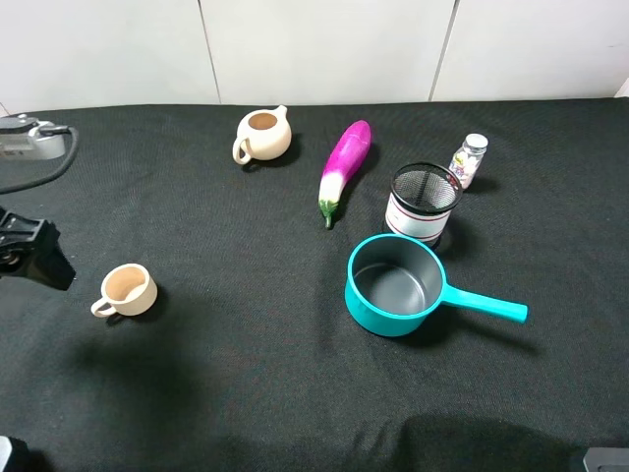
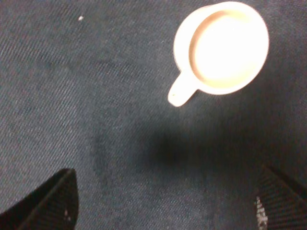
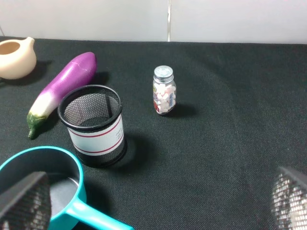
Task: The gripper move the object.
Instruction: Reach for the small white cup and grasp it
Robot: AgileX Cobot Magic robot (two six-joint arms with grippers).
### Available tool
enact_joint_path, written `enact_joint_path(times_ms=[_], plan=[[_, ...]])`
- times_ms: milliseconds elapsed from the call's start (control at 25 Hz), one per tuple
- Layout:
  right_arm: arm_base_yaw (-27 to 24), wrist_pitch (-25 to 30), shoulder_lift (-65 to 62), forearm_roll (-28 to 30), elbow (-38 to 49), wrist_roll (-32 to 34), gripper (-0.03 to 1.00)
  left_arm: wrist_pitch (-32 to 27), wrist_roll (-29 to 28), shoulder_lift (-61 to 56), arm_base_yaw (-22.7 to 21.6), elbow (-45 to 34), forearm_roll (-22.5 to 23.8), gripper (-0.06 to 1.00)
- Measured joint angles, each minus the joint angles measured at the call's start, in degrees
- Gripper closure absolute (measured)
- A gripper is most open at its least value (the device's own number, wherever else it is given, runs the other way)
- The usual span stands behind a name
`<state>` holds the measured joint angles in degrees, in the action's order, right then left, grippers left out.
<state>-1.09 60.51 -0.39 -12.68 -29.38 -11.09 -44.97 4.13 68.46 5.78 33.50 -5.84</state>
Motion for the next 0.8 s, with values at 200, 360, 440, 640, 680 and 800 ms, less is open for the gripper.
enact_joint_path(times_ms=[200,360,440,640,680,800], plan=[[0.0,0.0,0.0,-0.48,0.0,0.0,0.27,1.36,-0.2,4.62,2.82,1.67,0.05,0.21],[0.0,0.0,0.0,-0.74,0.0,0.0,0.27,2.07,-0.74,9.19,5.77,3.02,0.05,0.21],[0.0,0.0,0.0,-0.74,0.0,0.0,0.27,2.67,-1.43,11.33,7.48,3.6,0.05,0.21],[0.0,0.0,0.0,-0.93,0.0,0.0,0.27,4.74,-2.17,14.72,10.13,3.84,0.05,0.21],[0.0,0.0,0.0,-0.92,0.0,0.0,0.27,4.95,-2.31,15.2,10.41,3.84,0.2,0.21],[0.0,0.0,0.0,-0.92,0.0,0.0,0.27,6.1,-3.34,16.18,10.97,3.84,1.46,0.21]])
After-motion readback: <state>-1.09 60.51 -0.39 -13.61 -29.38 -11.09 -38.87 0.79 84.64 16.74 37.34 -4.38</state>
